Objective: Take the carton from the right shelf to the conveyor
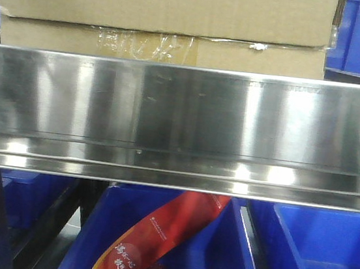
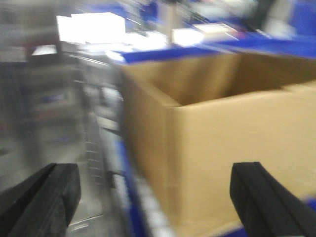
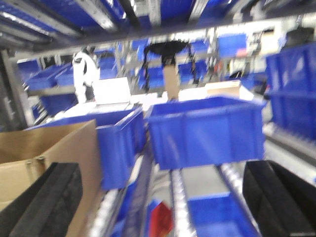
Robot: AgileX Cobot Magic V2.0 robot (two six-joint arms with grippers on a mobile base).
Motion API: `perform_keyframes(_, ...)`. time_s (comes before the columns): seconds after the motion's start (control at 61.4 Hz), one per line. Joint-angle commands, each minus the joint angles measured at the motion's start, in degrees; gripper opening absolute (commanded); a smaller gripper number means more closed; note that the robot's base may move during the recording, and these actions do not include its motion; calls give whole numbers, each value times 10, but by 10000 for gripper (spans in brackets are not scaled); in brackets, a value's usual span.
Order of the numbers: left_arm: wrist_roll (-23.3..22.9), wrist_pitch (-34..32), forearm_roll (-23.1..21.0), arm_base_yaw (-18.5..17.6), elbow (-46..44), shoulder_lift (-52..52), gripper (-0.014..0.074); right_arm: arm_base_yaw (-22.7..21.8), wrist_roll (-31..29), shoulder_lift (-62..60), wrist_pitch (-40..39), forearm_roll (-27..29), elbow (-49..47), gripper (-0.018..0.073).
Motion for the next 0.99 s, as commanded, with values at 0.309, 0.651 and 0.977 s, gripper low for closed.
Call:
perform_keyframes(0.309, -9, 113, 1, -117, -270, 263, 517, 115, -67, 213, 187, 54, -251, 559)
perform_keyframes(0.651, -156, 377, 146, -117, -589, 492, 517, 165, -70, 491, 388, 49, -537, 559)
perform_keyframes(0.977, -156, 377, 44, -10, -687, 571, 517, 165, -70, 622, 412, 49, -680, 559)
